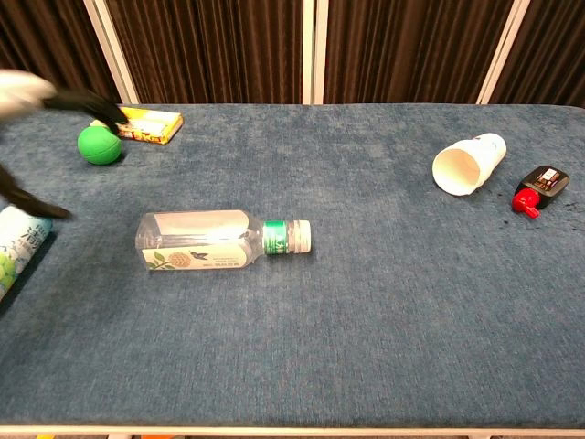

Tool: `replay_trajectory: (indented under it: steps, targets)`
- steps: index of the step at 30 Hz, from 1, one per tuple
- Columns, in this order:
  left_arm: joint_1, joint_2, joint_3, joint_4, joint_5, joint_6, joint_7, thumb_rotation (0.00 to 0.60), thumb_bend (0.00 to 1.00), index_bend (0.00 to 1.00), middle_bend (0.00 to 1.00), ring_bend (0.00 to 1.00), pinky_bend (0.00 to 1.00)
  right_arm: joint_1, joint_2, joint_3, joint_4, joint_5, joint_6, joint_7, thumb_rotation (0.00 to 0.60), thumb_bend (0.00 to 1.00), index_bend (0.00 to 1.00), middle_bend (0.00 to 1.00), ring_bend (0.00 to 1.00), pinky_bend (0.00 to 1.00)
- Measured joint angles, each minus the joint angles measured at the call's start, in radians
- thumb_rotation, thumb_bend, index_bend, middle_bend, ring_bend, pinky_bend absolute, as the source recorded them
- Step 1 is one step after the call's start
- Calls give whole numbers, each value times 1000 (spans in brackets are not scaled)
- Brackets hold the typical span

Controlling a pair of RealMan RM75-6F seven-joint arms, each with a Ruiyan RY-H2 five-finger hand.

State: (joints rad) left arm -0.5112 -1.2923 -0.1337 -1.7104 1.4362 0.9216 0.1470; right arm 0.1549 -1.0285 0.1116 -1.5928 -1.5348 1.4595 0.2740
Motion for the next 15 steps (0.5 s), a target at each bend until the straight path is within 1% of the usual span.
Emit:
replay_trajectory:
  steps: [3,9,13,15]
  targets:
    - [-51,-75,-6,26,-72,-55,76,600,0,163,165,103,115,0,-2,0,6,14,-9,5,561,239,148,6,0,0]
    - [-127,-233,-15,109,-238,-82,246,600,0,169,167,103,127,1,-11,-1,19,26,-17,12,561,240,148,6,0,0]
    - [-165,-308,-17,177,-313,-89,299,600,0,207,177,105,156,0,-16,-3,25,30,-20,17,562,239,148,6,0,0]
    - [-180,-336,-16,204,-343,-92,325,600,1,235,194,135,180,0,-17,-3,26,31,-19,18,563,239,148,6,0,0]
